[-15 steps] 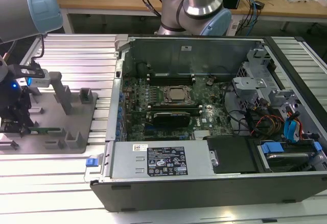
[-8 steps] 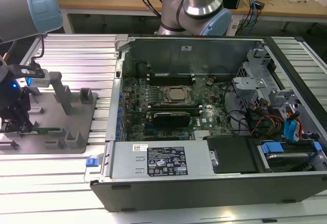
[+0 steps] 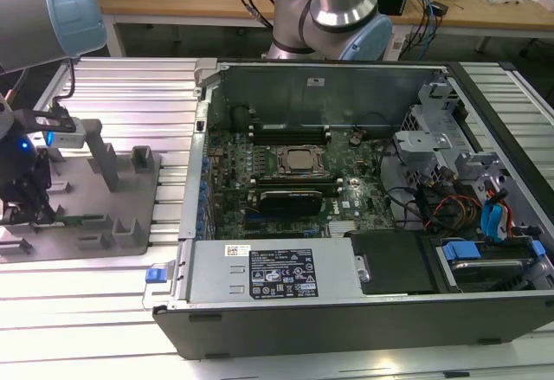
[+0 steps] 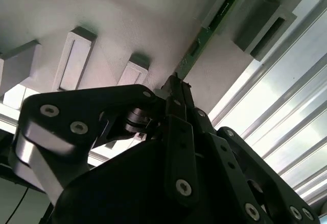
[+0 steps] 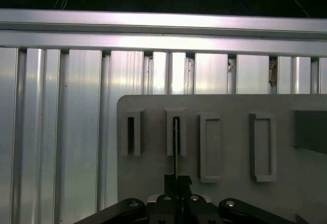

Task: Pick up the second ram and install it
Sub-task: 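Pick up the second ram and move it above second insertion slot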

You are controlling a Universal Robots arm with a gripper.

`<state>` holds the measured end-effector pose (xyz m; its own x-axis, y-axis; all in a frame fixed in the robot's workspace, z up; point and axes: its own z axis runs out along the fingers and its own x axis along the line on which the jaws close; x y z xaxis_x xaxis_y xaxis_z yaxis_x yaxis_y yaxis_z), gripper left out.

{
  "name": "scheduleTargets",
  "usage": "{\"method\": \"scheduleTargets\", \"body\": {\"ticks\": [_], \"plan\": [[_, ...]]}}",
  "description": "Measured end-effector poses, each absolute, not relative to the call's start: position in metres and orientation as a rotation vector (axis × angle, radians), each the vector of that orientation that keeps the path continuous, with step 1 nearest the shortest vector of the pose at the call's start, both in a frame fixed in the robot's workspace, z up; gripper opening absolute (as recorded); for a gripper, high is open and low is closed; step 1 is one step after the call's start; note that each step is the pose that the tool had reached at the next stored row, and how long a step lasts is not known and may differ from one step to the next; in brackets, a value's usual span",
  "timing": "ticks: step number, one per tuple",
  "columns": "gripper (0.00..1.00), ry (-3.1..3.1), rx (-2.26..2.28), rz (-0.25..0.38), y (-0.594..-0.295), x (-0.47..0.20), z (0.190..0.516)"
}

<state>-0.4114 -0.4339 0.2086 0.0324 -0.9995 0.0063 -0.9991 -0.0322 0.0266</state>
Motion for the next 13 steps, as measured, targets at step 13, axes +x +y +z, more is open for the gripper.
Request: {"method": "scheduleTargets", "body": {"ticks": [13], "plan": [[0.09,-2.218,2.192,-0.023,-0.4339,-0.4113,0.2095]]}}
